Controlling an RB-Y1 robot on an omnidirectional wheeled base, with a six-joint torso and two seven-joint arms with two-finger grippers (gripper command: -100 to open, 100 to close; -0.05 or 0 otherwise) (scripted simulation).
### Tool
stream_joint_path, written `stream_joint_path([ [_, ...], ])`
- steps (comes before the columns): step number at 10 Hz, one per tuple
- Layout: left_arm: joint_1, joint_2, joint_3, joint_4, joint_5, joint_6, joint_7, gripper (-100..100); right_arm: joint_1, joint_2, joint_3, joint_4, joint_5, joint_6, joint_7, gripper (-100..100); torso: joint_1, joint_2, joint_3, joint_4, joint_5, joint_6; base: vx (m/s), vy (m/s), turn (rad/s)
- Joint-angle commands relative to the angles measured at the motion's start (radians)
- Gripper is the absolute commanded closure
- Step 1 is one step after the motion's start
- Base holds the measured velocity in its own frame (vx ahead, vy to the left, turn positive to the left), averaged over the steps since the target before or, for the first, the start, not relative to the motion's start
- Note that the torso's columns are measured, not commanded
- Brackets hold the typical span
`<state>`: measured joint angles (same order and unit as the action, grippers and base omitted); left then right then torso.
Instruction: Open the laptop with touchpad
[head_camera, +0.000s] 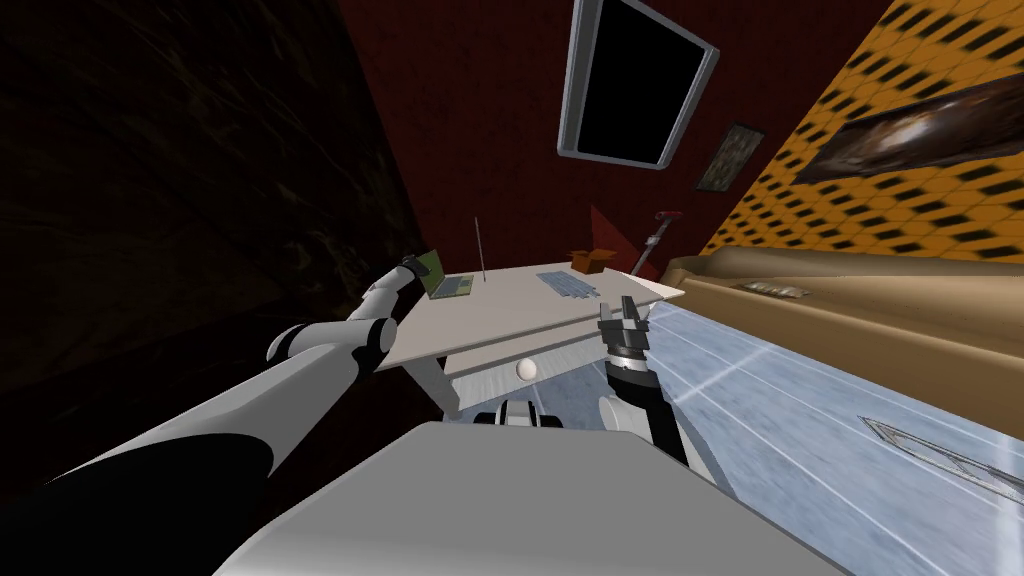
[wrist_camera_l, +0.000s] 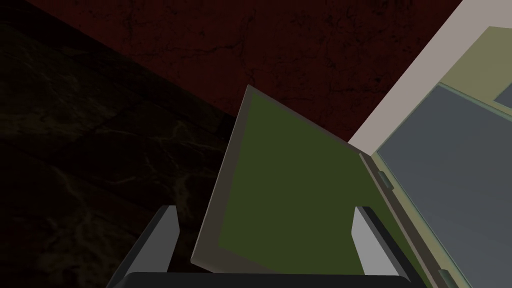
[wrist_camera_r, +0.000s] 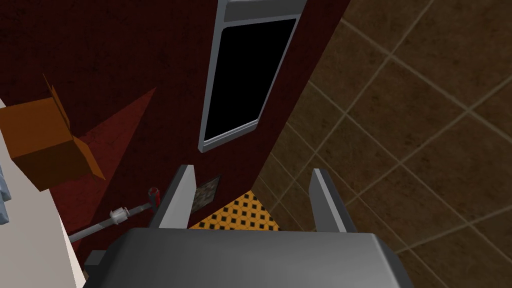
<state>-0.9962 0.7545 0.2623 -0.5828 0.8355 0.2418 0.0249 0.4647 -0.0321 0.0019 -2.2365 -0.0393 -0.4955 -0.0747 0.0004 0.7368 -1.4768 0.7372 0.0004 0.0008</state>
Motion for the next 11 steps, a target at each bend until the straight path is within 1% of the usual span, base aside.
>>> stream_joint_path([
  [1,-0.007,0.045,-0.001,0.078,0.081,-0.023,-0.067,-100,0.000,0.000,0.000,0.000,0.000,0.000,0.000,0,-0.001,-0.002,-0.001,0.000,0.000,-0.002,-0.031,0.001,-0.292],
  [2,-0.002,0.076,0.012,0.102,0.084,-0.035,-0.071,-100,0.000,0.000,0.000,0.000,0.000,0.000,0.000,0,-0.001,-0.001,-0.001,0.000,0.000,0.000,-0.080,0.013,-0.392],
  [3,-0.002,0.076,0.012,0.102,0.052,-0.035,-0.070,-100,0.000,0.000,0.000,0.000,0.000,0.000,0.000,0,-0.001,0.002,0.001,0.000,0.000,0.001,-0.068,0.023,-0.169],
  [4,-0.002,0.076,0.012,0.102,0.072,-0.035,-0.071,-100,0.000,0.000,0.000,0.000,0.000,0.000,0.000,0,0.000,0.001,0.001,0.000,0.001,-0.001,-0.027,0.013,-0.006],
  [5,0.003,0.107,0.024,0.125,0.087,-0.048,-0.074,-100,0.000,0.000,0.000,0.000,0.000,0.000,0.000,0,0.001,-0.001,0.000,0.000,0.000,-0.001,-0.040,0.006,-0.321],
  [6,0.003,0.107,0.024,0.125,0.097,-0.048,-0.074,-100,0.000,0.000,0.000,0.000,0.000,0.000,0.000,0,-0.001,0.000,0.000,0.000,0.000,0.001,-0.041,0.015,-0.156],
  [7,0.003,0.107,0.024,0.125,0.097,-0.048,-0.076,-100,0.000,0.000,0.000,0.000,0.000,0.000,0.000,0,-0.001,0.000,0.000,0.000,0.000,-0.001,-0.015,0.009,0.027],
  [8,0.003,0.107,0.024,0.125,0.087,-0.048,-0.074,-100,0.000,0.000,0.000,0.000,0.000,0.000,0.000,0,0.000,0.000,0.000,0.000,0.000,-0.001,0.001,0.001,0.035],
  [9,0.002,0.107,0.023,0.126,0.094,-0.048,-0.080,-100,0.000,0.000,0.000,0.000,0.000,0.000,0.000,0,-0.001,0.000,0.000,0.000,0.000,-0.001,0.000,0.000,0.000],
  [10,-0.002,0.076,0.012,0.102,0.084,-0.035,-0.071,100,0.000,0.000,0.000,0.000,0.000,0.000,0.000,0,-0.001,0.000,0.000,0.001,0.000,-0.001,0.047,0.002,0.290],
  [11,-0.002,0.076,0.012,0.102,0.062,-0.035,-0.071,100,0.001,0.000,0.000,0.000,0.000,0.000,0.000,0,0.000,-0.001,0.000,-0.001,0.001,-0.002,0.062,-0.014,0.195],
])
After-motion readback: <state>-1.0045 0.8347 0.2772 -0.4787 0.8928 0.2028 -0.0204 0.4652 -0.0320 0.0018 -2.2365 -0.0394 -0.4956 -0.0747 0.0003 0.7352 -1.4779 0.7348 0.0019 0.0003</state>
